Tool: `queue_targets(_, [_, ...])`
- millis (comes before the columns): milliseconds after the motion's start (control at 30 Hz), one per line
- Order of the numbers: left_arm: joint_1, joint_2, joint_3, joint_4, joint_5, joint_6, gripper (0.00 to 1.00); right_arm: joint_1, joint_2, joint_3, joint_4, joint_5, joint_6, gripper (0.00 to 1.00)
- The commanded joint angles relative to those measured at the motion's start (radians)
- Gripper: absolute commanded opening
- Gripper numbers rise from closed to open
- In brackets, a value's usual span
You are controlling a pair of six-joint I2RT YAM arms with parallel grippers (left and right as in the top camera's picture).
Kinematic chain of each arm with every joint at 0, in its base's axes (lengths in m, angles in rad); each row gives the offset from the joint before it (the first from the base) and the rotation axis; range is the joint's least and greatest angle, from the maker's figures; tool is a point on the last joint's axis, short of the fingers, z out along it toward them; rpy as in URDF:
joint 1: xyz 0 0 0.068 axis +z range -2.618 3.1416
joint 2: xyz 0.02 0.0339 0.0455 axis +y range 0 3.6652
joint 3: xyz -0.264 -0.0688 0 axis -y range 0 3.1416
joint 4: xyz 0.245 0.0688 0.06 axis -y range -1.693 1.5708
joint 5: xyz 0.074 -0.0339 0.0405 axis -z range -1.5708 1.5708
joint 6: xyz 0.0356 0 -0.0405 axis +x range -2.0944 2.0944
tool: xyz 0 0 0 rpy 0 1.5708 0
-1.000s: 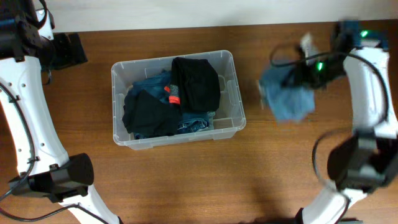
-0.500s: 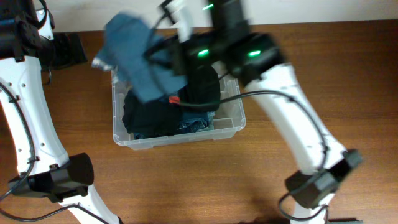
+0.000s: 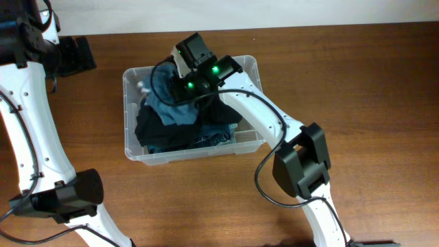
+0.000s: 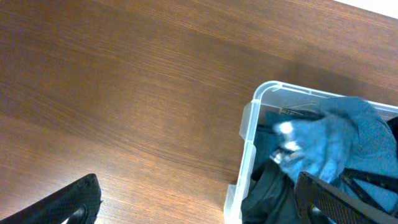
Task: Pack container
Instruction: 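Lower the blue-grey shirt into the bin and release it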
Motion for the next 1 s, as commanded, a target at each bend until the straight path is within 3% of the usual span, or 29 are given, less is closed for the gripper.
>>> queue_targets(0, [0.005,-0.003,0.012,0.002,0.001,0.002,0.99,-0.031,0.02,-0.005,-0.06,0.216,-0.023,0.05])
queue_targets(167, [0.005,-0.003,0.011,0.002,0.001,0.002,0.99,-0.056,-0.02,-0.004,-0.087,0.25,-0.158,0.21])
queue_targets(267, [0.005,-0.003,0.012,0.002,0.001,0.002,0.99,-0.05,-0.072,0.002,-0.089,0.242,-0.218,0.53])
queue_targets(300, [0.005,-0.003,0.012,0.002,0.001,0.002,0.99,-0.047,-0.091,0.006,-0.091,0.243,-0.225,0.58])
queue_targets(467, [0.005,-0.003,0.012,0.002,0.001,0.002,0.99,-0.045,-0.24,0.024,-0.059,0.243,-0.195,0.61])
queue_targets(533, [0.005,-0.003,0.011,0.002,0.001,0.002,0.99,-0.045,-0.259,0.024,-0.029,0.242,-0.129,0.56])
queue_targets(667, [0.005,-0.003,0.011,0.002,0.001,0.002,0.99,-0.023,-0.217,0.015,0.007,0.17,-0.106,0.07])
queue_targets(967, [0.005,-0.003,0.012,0.002,0.001,0.002,0.99,0.022,0.061,0.012,-0.119,0.171,-0.111,0.04])
